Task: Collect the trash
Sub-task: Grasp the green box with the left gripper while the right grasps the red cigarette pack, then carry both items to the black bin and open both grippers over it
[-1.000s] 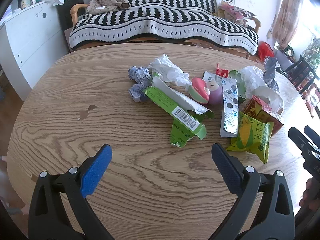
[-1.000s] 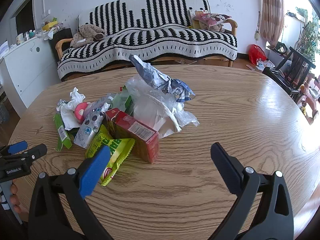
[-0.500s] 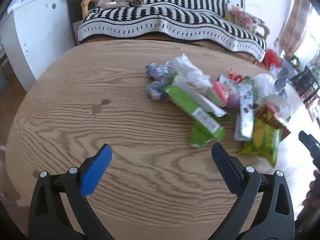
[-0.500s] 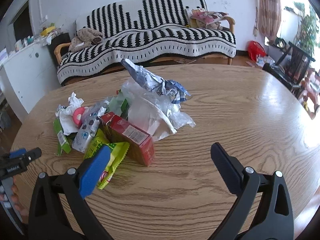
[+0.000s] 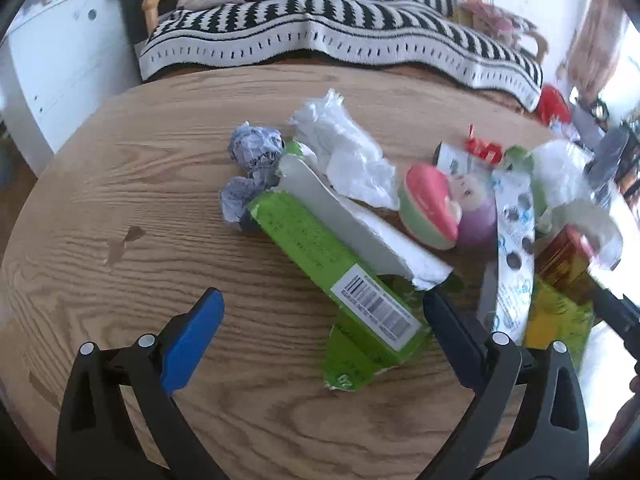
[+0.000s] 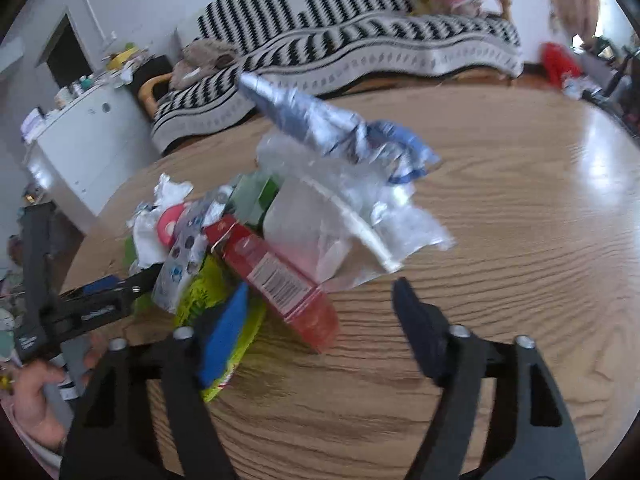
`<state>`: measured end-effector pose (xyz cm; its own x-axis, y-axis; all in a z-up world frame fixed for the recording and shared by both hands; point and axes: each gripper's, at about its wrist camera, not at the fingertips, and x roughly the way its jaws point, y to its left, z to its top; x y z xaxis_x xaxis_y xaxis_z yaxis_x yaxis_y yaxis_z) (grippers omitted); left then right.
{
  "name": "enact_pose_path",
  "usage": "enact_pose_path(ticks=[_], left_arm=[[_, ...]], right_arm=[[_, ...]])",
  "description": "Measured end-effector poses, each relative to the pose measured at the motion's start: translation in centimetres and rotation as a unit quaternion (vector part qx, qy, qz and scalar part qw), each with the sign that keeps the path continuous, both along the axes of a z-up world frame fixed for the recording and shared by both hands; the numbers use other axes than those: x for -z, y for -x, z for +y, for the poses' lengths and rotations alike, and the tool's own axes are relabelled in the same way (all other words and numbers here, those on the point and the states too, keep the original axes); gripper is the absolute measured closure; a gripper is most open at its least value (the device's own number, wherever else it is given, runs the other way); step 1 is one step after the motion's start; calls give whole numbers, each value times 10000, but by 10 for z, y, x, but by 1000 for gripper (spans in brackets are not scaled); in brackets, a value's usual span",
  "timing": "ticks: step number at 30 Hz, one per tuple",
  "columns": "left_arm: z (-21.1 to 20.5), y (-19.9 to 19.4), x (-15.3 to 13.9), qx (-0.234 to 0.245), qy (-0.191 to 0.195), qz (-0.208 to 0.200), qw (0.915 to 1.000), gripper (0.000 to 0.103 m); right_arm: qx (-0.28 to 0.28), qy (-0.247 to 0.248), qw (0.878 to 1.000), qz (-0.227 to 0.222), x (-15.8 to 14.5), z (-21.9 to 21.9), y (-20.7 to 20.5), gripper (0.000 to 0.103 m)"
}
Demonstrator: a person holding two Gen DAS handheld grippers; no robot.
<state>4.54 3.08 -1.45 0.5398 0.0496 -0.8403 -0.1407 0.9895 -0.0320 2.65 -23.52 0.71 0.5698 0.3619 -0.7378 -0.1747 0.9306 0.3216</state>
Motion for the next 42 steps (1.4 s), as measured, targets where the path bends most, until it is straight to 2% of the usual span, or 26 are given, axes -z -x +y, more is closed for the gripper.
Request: enact_pose_path(ticks=[1, 2, 3, 4, 6, 7, 9, 13, 18, 22, 33, 36, 38, 42], left_arm=[[2, -1, 2, 41, 58, 14, 10000, 7], [6, -1, 3, 63, 123, -1, 9999, 12], [8, 0, 2, 65, 96, -54, 9999, 26], [10, 1, 0, 114, 61, -89, 9999, 34], [17, 5, -3, 322, 308, -175, 9989, 67], [23, 8, -4, 381, 520, -170, 9978, 67], [31, 14, -7, 360, 654, -183, 9970, 78], [38, 37, -21, 480, 522, -429, 9966, 83], [51, 56, -40, 531, 719, -743, 9932, 92], [55, 68, -56, 627, 676, -1022, 9905, 96], [69, 74, -60, 309, 798, -1032, 9910, 99], [63, 80, -72, 298, 821, -1241, 9884, 99], [53, 90, -87, 413, 1041, -1406, 9837, 99], [-1, 131, -121, 1039, 1222, -1634, 9734, 99]], right_arm=[[-72, -23, 10000, 2, 1, 2, -1, 45], [-174, -126, 9998, 43, 2, 3, -2, 61], [-219, -212, 9995, 75, 2, 4, -1, 66], [-267, -336, 9991, -11, -2, 6, 2, 71], [-374, -449, 9980, -245, -9, 11, 9, 75], [-402, -455, 9977, -311, -12, 13, 14, 76], [-387, -485, 9974, -361, -18, 12, 22, 76], [-183, -590, 9962, -615, -37, 10, 39, 77], [113, -535, 9936, -989, -58, 14, 52, 77], [121, -462, 9939, -995, -62, 20, 51, 77], [148, -416, 9945, -946, -58, 30, 47, 77], [254, -551, 9929, -1020, -62, 25, 51, 77], [376, -792, 9889, -1202, -73, 11, 63, 77], [694, -950, 9777, -1738, -102, -27, 111, 77]])
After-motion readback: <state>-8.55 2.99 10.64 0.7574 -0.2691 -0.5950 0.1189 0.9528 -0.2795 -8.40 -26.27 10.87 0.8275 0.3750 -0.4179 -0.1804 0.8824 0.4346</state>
